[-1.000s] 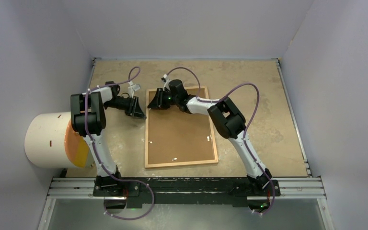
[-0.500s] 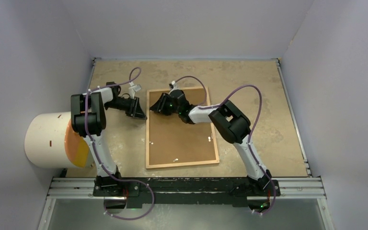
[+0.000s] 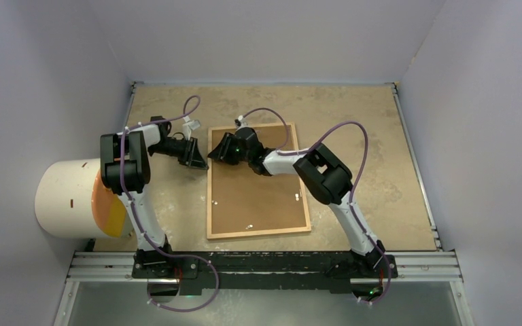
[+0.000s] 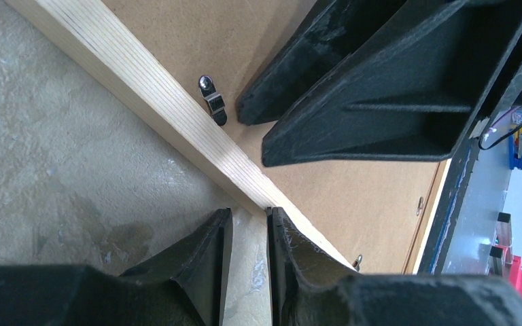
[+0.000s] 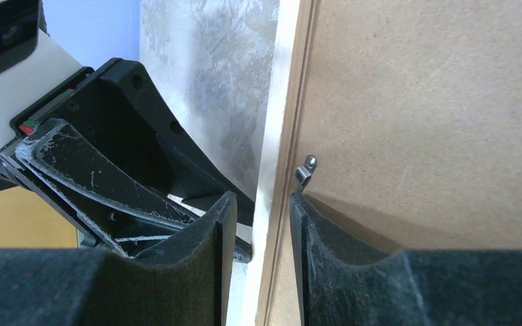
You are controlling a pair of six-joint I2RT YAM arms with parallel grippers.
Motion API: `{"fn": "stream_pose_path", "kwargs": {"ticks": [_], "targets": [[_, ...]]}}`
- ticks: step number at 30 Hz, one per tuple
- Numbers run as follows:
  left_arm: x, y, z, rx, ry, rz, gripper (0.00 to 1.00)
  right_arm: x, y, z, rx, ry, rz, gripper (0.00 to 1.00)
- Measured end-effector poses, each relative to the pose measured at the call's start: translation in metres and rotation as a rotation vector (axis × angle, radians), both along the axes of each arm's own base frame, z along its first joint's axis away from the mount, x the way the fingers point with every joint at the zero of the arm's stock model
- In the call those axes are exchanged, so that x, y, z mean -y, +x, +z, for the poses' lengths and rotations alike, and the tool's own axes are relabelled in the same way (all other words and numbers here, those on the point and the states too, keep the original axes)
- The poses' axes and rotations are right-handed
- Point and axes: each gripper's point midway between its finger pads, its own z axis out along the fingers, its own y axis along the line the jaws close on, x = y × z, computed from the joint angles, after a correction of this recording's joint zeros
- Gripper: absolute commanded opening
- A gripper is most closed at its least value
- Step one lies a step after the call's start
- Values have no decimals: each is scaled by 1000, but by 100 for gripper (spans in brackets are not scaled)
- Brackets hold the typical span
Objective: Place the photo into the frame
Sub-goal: Install the photo frame at the center of the board.
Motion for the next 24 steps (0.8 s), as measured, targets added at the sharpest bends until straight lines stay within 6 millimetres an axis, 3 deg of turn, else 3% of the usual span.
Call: {"fn": "stream_pose_path", "kwargs": {"ticks": [24], "targets": [[0,0,0,10,1,-1,26,-11,6,0,9,-67,-10,36]]}}
